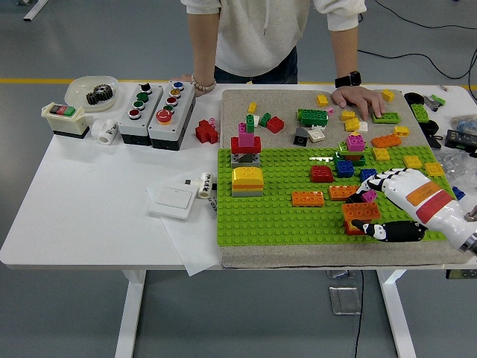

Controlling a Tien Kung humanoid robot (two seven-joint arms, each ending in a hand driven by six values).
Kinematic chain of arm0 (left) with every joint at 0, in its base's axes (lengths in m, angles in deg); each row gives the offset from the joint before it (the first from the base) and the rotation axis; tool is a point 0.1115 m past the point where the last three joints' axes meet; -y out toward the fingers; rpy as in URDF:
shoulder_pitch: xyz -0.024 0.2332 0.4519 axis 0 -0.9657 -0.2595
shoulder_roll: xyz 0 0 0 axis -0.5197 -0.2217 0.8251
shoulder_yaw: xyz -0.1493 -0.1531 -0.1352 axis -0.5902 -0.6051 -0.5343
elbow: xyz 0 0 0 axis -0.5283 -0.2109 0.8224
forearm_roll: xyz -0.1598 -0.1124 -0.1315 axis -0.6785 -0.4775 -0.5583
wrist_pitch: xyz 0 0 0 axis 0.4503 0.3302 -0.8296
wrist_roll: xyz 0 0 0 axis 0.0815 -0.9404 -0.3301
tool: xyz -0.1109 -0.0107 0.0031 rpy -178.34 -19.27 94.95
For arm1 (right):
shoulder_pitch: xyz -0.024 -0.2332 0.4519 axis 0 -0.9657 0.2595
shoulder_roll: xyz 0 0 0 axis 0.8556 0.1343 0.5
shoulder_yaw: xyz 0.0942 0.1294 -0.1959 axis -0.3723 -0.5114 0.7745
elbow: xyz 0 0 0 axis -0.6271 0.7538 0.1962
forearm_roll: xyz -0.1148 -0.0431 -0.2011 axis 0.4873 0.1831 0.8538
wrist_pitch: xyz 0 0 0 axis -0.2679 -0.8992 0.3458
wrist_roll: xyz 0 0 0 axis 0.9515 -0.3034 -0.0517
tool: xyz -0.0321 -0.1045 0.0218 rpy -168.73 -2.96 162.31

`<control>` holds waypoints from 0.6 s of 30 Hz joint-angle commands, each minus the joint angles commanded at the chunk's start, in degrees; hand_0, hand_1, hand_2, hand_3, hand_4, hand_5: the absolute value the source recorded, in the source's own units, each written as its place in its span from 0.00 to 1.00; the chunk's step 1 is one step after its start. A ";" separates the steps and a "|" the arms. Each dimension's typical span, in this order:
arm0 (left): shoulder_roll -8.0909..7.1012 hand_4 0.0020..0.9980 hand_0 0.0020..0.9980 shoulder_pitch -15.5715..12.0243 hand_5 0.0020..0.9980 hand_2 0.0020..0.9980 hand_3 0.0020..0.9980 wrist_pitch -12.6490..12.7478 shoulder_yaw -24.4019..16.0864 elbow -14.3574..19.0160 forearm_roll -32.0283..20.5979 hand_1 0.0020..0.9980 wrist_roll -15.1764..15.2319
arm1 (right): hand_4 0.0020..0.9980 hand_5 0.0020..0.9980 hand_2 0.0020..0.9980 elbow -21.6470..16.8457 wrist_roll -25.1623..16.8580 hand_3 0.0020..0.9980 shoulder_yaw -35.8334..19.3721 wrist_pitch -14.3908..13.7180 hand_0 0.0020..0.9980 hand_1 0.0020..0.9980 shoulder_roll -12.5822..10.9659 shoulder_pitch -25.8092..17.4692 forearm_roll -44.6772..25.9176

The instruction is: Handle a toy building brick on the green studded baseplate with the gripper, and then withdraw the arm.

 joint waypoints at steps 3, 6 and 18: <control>-0.01 0.61 0.42 0.01 0.77 0.49 0.59 -0.06 0.00 0.00 0.02 0.47 0.01 | 0.75 0.51 0.61 0.29 0.05 0.55 0.02 0.11 0.59 0.57 0.14 -0.13 0.21; -0.01 0.61 0.42 0.00 0.77 0.49 0.59 -0.07 0.00 -0.01 0.03 0.47 0.02 | 0.75 0.51 0.61 0.53 0.08 0.55 0.01 0.17 0.59 0.57 0.32 -0.26 0.31; 0.00 0.61 0.42 0.09 0.77 0.49 0.59 0.13 0.08 0.03 -0.13 0.48 -0.01 | 0.74 0.49 0.61 0.88 -0.07 0.55 -0.29 0.17 0.59 0.56 0.51 -1.06 1.41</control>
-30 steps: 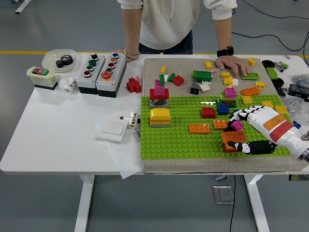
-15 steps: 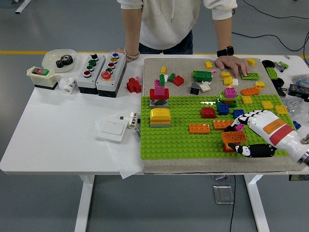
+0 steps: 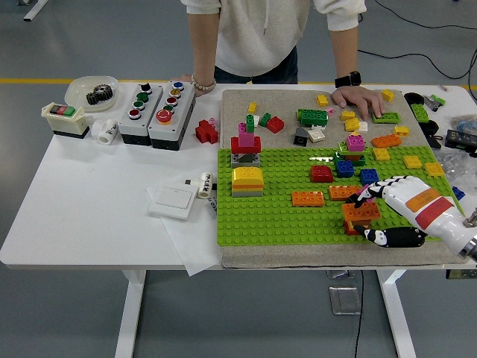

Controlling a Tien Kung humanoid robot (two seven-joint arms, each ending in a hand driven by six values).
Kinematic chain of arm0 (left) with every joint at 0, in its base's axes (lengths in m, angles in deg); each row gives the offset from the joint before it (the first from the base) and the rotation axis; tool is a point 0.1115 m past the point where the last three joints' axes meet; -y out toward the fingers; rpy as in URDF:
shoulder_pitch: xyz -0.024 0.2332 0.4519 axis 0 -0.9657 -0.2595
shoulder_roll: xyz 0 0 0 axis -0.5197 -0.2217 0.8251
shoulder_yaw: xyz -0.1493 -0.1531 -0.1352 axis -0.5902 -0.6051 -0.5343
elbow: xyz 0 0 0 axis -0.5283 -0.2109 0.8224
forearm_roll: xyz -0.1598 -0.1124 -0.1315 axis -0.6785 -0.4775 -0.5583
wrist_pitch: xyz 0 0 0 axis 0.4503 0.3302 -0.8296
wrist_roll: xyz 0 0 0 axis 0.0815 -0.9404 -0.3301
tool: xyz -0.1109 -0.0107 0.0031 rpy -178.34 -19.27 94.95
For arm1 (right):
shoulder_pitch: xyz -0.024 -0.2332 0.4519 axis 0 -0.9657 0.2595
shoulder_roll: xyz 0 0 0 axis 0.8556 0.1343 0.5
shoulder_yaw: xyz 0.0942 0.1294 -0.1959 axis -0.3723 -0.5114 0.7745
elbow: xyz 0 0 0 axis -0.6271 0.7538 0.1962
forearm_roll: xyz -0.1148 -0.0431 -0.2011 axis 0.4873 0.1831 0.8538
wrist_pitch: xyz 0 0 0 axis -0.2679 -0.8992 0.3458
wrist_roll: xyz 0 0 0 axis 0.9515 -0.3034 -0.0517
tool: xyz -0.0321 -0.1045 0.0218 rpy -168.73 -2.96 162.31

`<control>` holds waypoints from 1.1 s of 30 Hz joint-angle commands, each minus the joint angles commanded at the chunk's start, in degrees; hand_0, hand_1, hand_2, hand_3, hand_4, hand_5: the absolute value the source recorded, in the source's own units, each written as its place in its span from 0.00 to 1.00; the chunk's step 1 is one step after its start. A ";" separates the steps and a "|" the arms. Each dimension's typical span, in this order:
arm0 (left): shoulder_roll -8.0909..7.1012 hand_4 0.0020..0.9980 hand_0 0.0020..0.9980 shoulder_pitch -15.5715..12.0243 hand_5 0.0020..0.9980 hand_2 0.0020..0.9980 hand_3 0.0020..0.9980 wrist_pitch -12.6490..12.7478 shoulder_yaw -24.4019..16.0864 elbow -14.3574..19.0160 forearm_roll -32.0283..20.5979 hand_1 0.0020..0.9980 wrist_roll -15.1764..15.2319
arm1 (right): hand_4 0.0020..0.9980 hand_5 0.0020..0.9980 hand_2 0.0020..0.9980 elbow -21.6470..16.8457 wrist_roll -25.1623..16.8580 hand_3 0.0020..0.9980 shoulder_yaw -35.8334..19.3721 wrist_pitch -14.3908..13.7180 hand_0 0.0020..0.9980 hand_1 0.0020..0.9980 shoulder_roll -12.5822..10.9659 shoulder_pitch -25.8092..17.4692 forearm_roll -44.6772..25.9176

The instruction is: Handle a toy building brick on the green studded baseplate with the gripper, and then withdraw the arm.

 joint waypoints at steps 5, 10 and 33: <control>0.02 0.61 0.42 0.00 0.77 0.49 0.59 0.04 0.02 0.02 0.06 0.47 -0.03 | 0.73 0.49 0.60 0.17 -0.09 0.55 -0.16 -0.07 0.59 0.56 0.22 -0.39 0.45; 0.03 0.61 0.42 -0.01 0.77 0.49 0.59 0.03 -0.01 0.03 0.13 0.47 -0.06 | 0.73 0.48 0.60 0.50 -0.15 0.55 -0.20 -0.14 0.58 0.56 0.44 -0.57 0.65; 0.09 0.61 0.42 0.05 0.77 0.49 0.59 -0.16 -0.14 0.01 0.34 0.47 -0.02 | 0.73 0.47 0.60 1.43 -0.20 0.55 -0.16 -0.11 0.58 0.55 0.81 -0.68 0.75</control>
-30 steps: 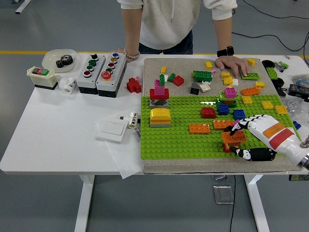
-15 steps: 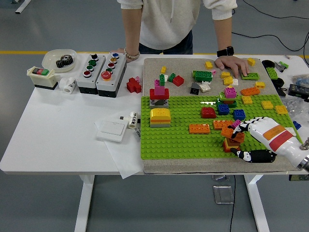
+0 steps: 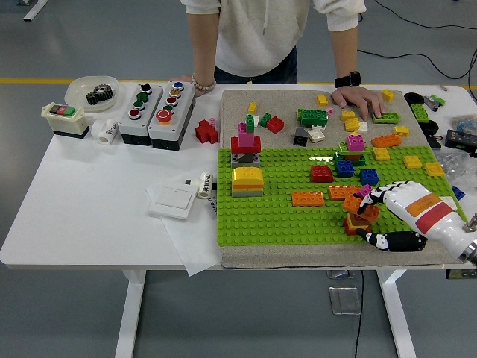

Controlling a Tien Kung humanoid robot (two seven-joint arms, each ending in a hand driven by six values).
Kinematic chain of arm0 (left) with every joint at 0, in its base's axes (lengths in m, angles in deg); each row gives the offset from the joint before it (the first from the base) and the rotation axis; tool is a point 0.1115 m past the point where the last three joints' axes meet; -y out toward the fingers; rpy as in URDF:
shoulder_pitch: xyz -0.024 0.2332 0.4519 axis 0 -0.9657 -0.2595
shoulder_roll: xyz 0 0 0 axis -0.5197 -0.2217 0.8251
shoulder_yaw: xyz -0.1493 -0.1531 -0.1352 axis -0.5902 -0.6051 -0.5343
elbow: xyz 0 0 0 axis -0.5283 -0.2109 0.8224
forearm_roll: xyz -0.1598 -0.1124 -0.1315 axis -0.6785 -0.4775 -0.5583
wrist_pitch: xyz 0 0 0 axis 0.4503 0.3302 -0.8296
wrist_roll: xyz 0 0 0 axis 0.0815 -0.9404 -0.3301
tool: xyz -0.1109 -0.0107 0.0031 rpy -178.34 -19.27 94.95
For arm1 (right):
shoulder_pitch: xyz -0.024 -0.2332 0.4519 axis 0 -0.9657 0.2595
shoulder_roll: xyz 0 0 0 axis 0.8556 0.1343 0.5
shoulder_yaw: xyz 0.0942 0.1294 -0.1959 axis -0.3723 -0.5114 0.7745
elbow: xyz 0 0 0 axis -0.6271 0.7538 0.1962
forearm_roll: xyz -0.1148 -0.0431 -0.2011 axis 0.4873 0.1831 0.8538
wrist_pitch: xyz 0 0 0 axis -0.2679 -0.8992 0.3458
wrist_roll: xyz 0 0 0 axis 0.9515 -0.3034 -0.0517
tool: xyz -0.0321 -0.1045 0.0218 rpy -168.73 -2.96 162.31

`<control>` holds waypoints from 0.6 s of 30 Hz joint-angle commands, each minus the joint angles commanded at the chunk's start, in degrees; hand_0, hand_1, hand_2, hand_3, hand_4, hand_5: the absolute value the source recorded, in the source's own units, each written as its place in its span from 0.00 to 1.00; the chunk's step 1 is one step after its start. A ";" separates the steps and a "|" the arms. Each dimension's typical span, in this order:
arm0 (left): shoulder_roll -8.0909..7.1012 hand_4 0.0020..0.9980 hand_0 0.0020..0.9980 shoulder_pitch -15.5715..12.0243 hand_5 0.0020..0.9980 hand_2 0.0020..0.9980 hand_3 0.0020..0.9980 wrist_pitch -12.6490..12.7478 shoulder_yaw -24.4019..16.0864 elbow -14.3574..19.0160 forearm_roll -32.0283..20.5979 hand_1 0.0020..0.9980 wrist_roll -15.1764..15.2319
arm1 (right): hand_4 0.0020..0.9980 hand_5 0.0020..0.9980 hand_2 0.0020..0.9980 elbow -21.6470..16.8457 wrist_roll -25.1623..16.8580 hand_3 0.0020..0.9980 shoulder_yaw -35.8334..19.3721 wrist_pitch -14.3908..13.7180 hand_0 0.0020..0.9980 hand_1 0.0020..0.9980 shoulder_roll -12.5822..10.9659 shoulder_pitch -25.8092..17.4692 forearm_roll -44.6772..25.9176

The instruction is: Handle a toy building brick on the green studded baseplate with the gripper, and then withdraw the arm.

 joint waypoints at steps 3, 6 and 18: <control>0.01 0.61 0.42 -0.02 0.77 0.49 0.59 -0.05 -0.08 -0.02 0.10 0.47 0.01 | 0.73 0.47 0.60 0.00 -0.07 0.55 -0.04 0.01 0.58 0.55 0.01 -0.10 -0.01; 0.03 0.61 0.42 -0.02 0.77 0.49 0.59 -0.12 -0.24 -0.03 0.33 0.47 -0.01 | 0.73 0.47 0.60 0.01 -0.12 0.55 -0.04 0.03 0.58 0.55 -0.02 -0.15 -0.04; 0.01 0.61 0.42 0.02 0.77 0.50 0.59 -0.14 -0.19 0.01 0.38 0.48 0.01 | 0.73 0.46 0.60 0.00 -0.41 0.55 -0.12 -0.12 0.58 0.55 0.10 -0.23 -0.08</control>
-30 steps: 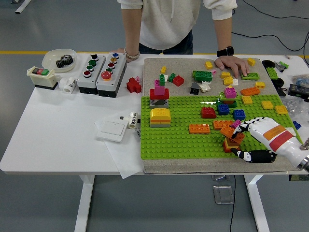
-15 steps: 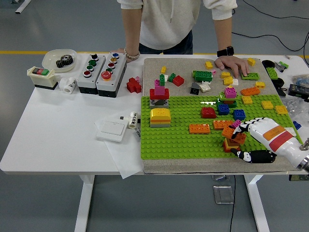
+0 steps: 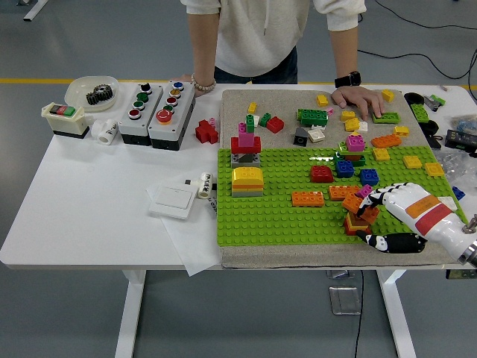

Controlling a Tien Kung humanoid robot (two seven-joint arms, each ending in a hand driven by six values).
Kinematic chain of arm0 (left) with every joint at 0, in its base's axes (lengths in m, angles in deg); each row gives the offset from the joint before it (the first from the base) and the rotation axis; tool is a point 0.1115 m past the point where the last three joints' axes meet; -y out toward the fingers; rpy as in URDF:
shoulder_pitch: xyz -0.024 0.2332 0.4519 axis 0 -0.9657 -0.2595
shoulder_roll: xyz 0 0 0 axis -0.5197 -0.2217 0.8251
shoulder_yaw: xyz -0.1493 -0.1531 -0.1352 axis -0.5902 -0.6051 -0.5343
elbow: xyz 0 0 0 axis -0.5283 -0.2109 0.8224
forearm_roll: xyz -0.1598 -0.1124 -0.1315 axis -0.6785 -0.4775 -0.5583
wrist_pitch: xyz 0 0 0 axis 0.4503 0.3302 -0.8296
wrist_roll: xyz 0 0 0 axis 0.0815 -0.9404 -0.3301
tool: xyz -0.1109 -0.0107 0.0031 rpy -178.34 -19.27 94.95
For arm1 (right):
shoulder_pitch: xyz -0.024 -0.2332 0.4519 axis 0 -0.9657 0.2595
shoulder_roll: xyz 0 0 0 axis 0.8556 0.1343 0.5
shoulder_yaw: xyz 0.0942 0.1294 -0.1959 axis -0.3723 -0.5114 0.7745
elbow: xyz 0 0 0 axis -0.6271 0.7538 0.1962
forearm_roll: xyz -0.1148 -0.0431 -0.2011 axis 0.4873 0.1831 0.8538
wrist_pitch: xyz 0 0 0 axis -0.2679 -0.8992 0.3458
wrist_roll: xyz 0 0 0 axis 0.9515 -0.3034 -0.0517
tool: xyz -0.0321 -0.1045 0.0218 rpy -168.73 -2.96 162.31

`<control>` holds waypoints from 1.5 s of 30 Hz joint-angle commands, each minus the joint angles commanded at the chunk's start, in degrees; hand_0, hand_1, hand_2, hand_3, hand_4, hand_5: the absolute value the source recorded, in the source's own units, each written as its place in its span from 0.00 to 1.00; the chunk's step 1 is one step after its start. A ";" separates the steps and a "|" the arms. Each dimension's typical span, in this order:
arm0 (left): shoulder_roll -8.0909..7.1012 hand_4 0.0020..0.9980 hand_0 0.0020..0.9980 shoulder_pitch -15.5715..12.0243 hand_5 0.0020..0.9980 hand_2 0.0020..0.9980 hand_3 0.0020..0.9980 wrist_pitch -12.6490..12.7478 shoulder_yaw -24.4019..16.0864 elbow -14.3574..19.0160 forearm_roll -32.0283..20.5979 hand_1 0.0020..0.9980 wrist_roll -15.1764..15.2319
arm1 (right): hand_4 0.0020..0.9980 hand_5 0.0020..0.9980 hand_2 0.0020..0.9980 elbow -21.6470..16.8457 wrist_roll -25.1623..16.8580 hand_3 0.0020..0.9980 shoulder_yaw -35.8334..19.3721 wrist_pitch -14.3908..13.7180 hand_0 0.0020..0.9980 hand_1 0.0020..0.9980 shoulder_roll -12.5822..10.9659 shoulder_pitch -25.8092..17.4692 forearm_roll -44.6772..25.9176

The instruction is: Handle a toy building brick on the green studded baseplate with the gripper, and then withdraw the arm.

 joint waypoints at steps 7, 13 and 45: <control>0.00 0.61 0.42 -0.02 0.77 0.50 0.59 -0.05 -0.01 -0.01 0.02 0.47 0.02 | 0.73 0.46 0.60 -0.30 -0.25 0.55 -0.07 -0.28 0.58 0.55 -0.05 0.02 -0.22; 0.00 0.61 0.42 -0.05 0.77 0.50 0.59 -0.09 -0.04 -0.04 0.08 0.47 0.04 | 0.73 0.46 0.60 -0.55 -0.37 0.55 -0.24 -0.54 0.58 0.55 -0.07 -0.04 -0.43; 0.06 0.61 0.42 -0.29 0.77 0.50 0.60 -0.61 -0.90 -0.11 1.27 0.47 0.05 | 0.73 0.45 0.59 -1.01 -0.55 0.55 -0.90 -0.67 0.56 0.53 0.01 -1.18 -0.67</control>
